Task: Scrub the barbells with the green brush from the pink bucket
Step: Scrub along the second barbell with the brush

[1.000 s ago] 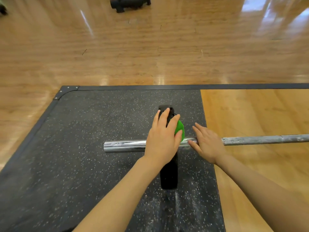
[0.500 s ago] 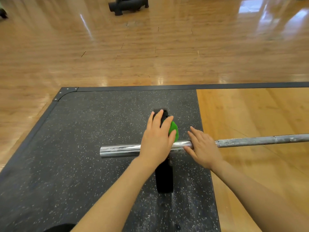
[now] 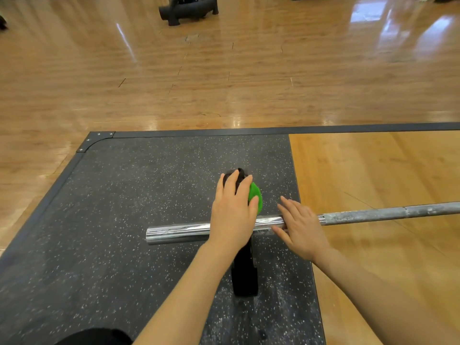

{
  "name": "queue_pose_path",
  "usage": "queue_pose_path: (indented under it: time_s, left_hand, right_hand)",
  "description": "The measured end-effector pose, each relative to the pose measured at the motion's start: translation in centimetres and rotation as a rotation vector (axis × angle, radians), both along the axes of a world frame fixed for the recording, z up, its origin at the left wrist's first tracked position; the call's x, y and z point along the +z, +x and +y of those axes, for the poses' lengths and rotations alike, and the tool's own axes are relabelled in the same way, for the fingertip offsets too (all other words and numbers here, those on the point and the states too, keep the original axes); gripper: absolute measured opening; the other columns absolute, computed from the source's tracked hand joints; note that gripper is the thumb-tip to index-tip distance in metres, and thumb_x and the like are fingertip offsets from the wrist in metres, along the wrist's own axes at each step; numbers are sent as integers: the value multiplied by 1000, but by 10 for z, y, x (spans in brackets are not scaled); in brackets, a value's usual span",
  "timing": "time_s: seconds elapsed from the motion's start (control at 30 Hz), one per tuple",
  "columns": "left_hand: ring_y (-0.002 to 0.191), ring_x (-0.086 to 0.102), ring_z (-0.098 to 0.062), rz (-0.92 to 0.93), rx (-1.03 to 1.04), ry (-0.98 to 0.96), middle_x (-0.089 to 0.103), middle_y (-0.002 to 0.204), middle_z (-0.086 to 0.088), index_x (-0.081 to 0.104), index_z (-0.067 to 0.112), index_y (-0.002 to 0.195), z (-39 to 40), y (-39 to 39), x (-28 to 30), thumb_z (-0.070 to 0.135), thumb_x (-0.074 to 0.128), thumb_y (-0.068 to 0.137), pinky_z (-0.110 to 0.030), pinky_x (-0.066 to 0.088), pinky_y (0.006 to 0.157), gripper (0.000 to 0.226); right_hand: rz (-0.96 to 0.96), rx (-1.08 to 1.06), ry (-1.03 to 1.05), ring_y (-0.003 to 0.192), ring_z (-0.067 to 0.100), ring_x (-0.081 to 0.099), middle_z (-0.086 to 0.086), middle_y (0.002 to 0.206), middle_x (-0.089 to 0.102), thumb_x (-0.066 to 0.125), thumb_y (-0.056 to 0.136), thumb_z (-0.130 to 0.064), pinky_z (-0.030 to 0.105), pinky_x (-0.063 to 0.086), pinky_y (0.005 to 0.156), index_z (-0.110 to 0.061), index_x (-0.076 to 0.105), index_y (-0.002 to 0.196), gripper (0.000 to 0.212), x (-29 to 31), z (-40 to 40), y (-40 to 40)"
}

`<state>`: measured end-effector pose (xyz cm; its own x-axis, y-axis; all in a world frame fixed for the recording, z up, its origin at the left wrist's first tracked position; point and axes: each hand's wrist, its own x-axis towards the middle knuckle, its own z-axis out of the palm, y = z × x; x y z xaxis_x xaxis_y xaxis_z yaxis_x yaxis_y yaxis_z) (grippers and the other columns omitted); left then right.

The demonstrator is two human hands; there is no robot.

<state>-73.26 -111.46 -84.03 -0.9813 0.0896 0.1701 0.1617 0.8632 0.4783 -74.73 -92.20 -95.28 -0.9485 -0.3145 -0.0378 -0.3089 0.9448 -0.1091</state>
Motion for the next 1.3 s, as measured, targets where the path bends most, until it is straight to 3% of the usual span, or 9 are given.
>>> queue_pose_path:
  time_s: [0.1, 0.27, 0.43, 0.63, 0.73, 0.8, 0.93, 1.13, 1.3]
  left_hand:
    - [144, 18, -35, 87, 26, -22, 32, 152, -9, 43, 17, 141, 4, 27, -8, 32, 43, 96, -46, 33, 108, 47]
    - [145, 17, -34, 141, 35, -93, 29, 154, -8, 41, 18, 142, 8, 61, -18, 33, 42, 95, -39, 28, 109, 49]
    - [142, 25, -36, 111, -27, -150, 37, 149, -10, 47, 17, 138, 3, 43, -9, 32, 42, 95, -46, 44, 99, 47]
    - [145, 14, -31, -59, -33, -177, 29, 154, -6, 40, 19, 144, 2, 8, 5, 33, 41, 101, -46, 29, 110, 45]
    - [146, 12, -29, -67, -42, -154, 27, 155, -4, 39, 19, 144, 2, 11, 8, 33, 39, 101, -45, 27, 111, 45]
    - [146, 11, -30, -64, -35, -123, 26, 156, -4, 38, 19, 145, 3, 18, 7, 32, 40, 101, -44, 27, 111, 46]
    - [143, 21, -36, 70, -3, -133, 34, 152, -9, 44, 15, 141, 8, 50, -2, 33, 40, 96, -47, 37, 106, 48]
    - [146, 14, -33, 152, 6, -158, 29, 154, -8, 42, 17, 142, 12, 96, -21, 35, 34, 99, -41, 31, 110, 48]
    - [143, 23, -35, 130, -31, -186, 37, 150, -10, 47, 17, 139, 7, 74, -14, 37, 31, 97, -44, 37, 106, 48]
  right_hand:
    - [5, 7, 8, 133, 26, 43, 7, 148, 43, 10, 98, -64, 43, 39, 106, -9, 52, 138, 80, -1, 2, 8]
    - [14, 6, 15, 134, 25, 41, 7, 150, 41, 13, 98, -64, 43, 37, 107, -9, 52, 137, 78, -1, 3, 22]
    - [27, -2, 26, 133, 25, 40, 9, 151, 38, 18, 98, -64, 38, 24, 109, -7, 51, 138, 77, -2, 4, 35]
    - [9, -10, 11, 132, 25, 43, 10, 153, 35, 24, 96, -64, 37, 21, 109, -6, 48, 140, 76, -1, 5, 42]
    - [7, -23, -19, 129, 26, 47, 9, 153, 34, 14, 97, -65, 37, 26, 107, -7, 44, 143, 79, 4, 4, 38]
    - [17, -51, -63, 137, 25, 37, 9, 157, 26, 2, 93, -67, 37, 26, 111, -9, 32, 149, 86, 7, 0, 31]
    - [25, -102, -60, 147, 26, 13, 12, 159, 20, -9, 89, -68, 36, 2, 118, -8, 23, 151, 93, 4, -4, 25]
    - [-18, -97, -87, 144, 26, 26, 11, 157, 25, -11, 88, -70, 39, 26, 114, -7, 30, 150, 97, 7, -3, 31]
    - [-38, -81, -70, 141, 26, 31, 11, 156, 27, -9, 89, -70, 39, 29, 111, -6, 31, 149, 96, 6, -2, 34]
